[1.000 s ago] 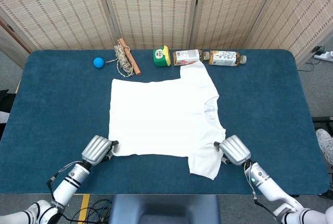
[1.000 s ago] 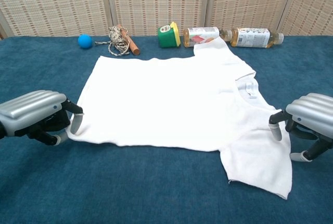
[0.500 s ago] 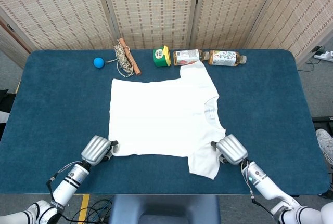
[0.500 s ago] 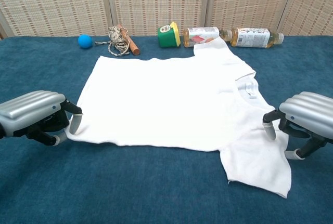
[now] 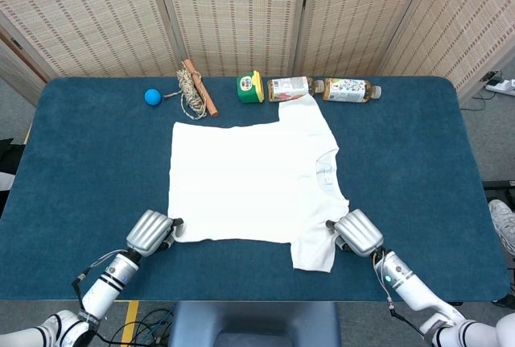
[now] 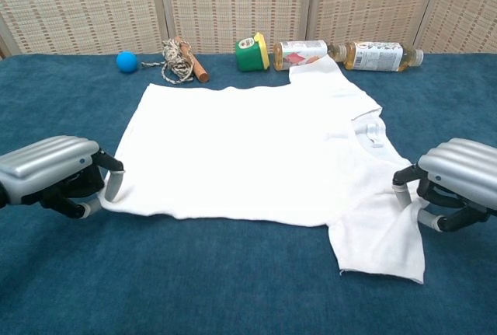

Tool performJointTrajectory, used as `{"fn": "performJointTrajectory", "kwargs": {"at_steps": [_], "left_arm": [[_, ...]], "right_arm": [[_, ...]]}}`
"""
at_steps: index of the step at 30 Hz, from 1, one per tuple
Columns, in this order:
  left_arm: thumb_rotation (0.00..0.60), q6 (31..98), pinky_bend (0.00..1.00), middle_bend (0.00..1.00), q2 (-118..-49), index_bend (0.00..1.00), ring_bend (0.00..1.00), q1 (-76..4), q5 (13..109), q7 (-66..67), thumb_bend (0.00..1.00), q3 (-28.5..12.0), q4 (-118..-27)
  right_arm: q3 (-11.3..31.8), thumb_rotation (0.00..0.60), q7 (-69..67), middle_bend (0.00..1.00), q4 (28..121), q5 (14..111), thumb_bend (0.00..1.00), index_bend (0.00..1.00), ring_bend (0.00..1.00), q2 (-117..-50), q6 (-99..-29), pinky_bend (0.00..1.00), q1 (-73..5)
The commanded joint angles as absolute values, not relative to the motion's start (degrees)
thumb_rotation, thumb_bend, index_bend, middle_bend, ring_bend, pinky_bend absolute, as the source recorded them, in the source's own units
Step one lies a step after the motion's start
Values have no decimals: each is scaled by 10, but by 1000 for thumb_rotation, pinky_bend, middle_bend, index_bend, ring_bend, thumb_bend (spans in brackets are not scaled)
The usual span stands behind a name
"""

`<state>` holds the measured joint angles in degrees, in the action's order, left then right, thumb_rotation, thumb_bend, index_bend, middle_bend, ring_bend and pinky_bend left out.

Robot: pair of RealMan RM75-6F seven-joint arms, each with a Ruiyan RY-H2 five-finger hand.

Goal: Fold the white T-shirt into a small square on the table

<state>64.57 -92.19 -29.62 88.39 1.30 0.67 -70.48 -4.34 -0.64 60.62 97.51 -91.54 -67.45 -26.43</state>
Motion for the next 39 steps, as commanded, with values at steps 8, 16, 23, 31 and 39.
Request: {"fn": "performJointTrajectory", "kwargs": {"at_steps": [8,16,23,31,39], "left_arm": [[600,675,1000,982,-887,627,880,-286,900,-27,469,12,-747],[600,711,1000,982,-833,635,879,-259,915,-79,470,33,-803],[600,752,1000,982,-776,635,879,-223,937,-108,469,64,-857],[600,806,1000,982,-723,635,879,-176,976,-122,470,107,-900],[600,847,1000,982,-686,635,880,-134,1007,-128,469,141,-920]], "right_arm": [[-59,600,-9,963,673,995,588,632,994,-872,-721,1000,-249],[-79,600,-8,967,758,1012,619,666,995,-804,-762,1000,-226],[-103,600,-10,975,810,1041,622,679,995,-755,-809,1000,-198],[-140,600,-7,982,847,1082,622,691,999,-707,-855,1000,-160],[-170,600,-22,984,860,1113,622,698,1000,-673,-900,1000,-119]]}}
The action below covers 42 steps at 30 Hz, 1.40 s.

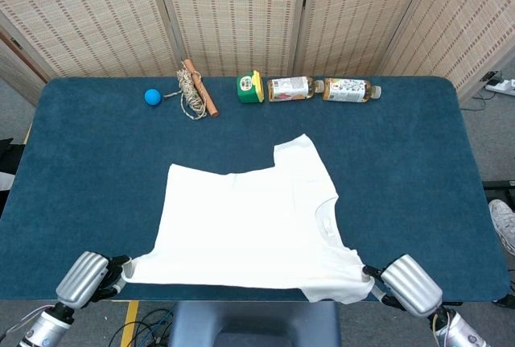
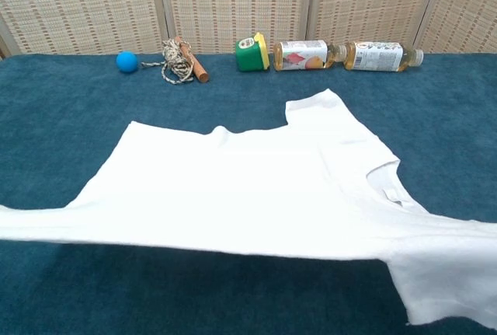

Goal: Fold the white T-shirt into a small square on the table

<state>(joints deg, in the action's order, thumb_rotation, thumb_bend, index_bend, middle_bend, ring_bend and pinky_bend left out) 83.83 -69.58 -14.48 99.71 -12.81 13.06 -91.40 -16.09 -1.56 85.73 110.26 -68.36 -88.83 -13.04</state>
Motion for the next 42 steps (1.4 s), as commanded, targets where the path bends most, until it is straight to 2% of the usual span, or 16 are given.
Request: {"fn": "performJointTrajectory", "kwargs": {"at_steps": [1,8,21,25,32,34,42], "left_arm": [[600,850,1000,982,-683,635,880,-129,1011,-128,469,145,-922],[600,873,1000,982,-665,637,880,-98,1041,-133,469,173,-923],[600,872,1000,981,-658,635,879,-66,1061,-124,470,190,-938],[600,850,1000,982,-660,634,879,-83,1054,-116,469,169,-941],[600,783,1000,981,-669,633,879,-139,1015,-87,469,105,-943],[600,748,1000,981,-678,633,879,-166,992,-78,470,77,-940],[600,640,1000,981,-718,633,879,-245,926,-44,469,10,-914]], "right_arm": [[-174,600,-24,985,860,1116,622,699,1000,-670,-904,1000,-115],[-199,600,-42,990,844,1153,622,709,1000,-657,-927,1000,-90],[-199,600,-60,997,816,1169,686,724,1000,-657,-948,1000,-60],[-183,600,-62,997,821,1154,663,723,1000,-663,-943,1000,-60],[-146,600,-39,997,841,1125,654,723,1000,-677,-899,1000,-80],[-129,600,-23,997,848,1115,653,723,1000,-685,-878,1000,-93],[-77,600,33,996,862,1070,655,723,1000,-718,-822,1000,-121]]}}
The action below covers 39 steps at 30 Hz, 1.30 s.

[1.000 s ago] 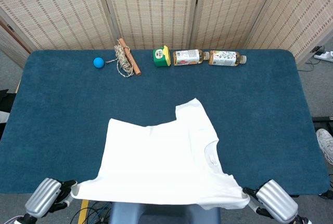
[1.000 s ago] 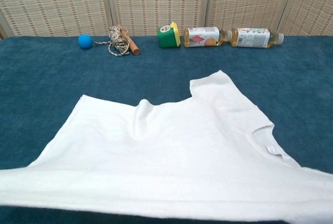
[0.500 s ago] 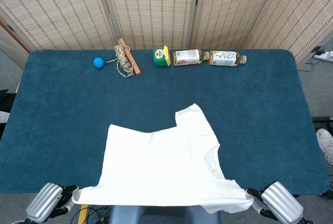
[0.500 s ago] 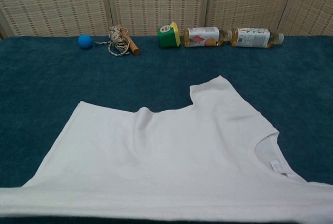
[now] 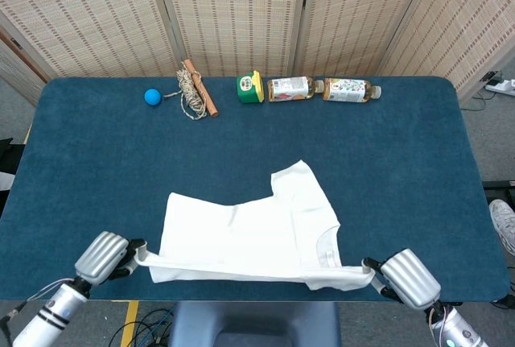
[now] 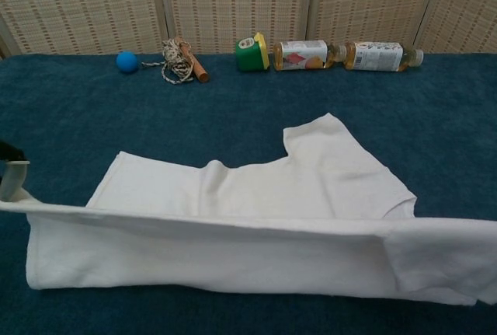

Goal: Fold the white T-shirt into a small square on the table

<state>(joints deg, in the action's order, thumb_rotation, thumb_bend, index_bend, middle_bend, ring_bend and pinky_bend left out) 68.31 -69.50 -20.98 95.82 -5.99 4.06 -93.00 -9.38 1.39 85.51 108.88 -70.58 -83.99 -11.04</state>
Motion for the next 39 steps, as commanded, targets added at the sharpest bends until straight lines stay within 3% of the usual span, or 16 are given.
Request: {"fn": "performJointTrajectory", "kwargs": {"at_steps": [1,10,22,39], "left_arm": [[600,625,1000,982,-724,633,879,-256,916,-42,470,2,-908],[600,527,1000,982,-775,633,879,-327,839,-25,470,-47,-843],[600,444,1000,981,-828,610,877,-385,748,2,470,-77,-759],[600,408,1000,978,-861,527,870,-414,686,23,470,-82,-693]], "right_arm": [[-69,600,41,996,865,1062,655,723,1000,-723,-814,1000,-125],[-25,600,83,996,844,1021,657,723,1000,-771,-773,1000,-154],[13,600,117,996,805,987,656,723,1000,-835,-742,1000,-188],[25,600,121,997,762,957,657,723,1000,-877,-721,1000,-217]]}}
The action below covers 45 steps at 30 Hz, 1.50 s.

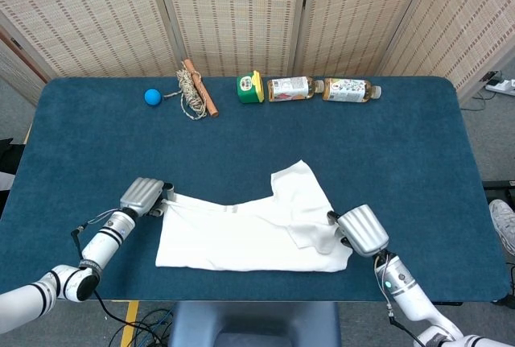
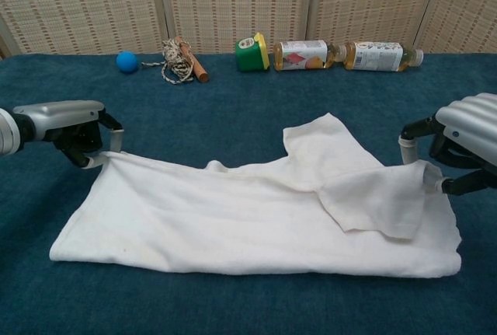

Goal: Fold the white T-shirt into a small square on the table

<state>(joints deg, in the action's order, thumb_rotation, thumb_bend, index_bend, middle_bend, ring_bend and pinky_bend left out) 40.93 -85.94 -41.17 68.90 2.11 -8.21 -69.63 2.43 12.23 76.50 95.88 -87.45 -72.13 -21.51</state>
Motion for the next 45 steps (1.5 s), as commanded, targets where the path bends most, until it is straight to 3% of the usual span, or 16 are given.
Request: {"fn": "performJointTrajectory", "kwargs": {"at_steps": [1,11,16,21,34,45], "left_arm": [[600,406,1000,978,-862,526,869,-415,683,23,470,-82,-692],[600,421,1000,970,-872,297,861,-414,661,46,455,-81,-685],[600,434,1000,962,-866,124,859,-408,654,49,418,-82,-698],[600,456,1000,943,-851,37,854,-396,655,48,396,-81,-723],[600,484,1000,934,-826,0,849,-377,644,53,379,-79,-762],[600,484,1000,925,-822,0,847,-377,632,57,364,-83,-768]], "right_arm": [[25,600,121,996,760,956,657,723,1000,-879,-721,1000,-218],[29,600,117,996,730,947,657,723,1000,-899,-720,1000,-231],[32,600,107,997,700,951,657,723,1000,-915,-725,1000,-241],[35,600,84,997,661,961,656,723,1000,-934,-738,1000,-254],[42,600,1,996,556,984,657,723,1000,-985,-818,1000,-267],[51,600,-29,996,464,952,657,723,1000,-1035,-786,1000,-287]]}}
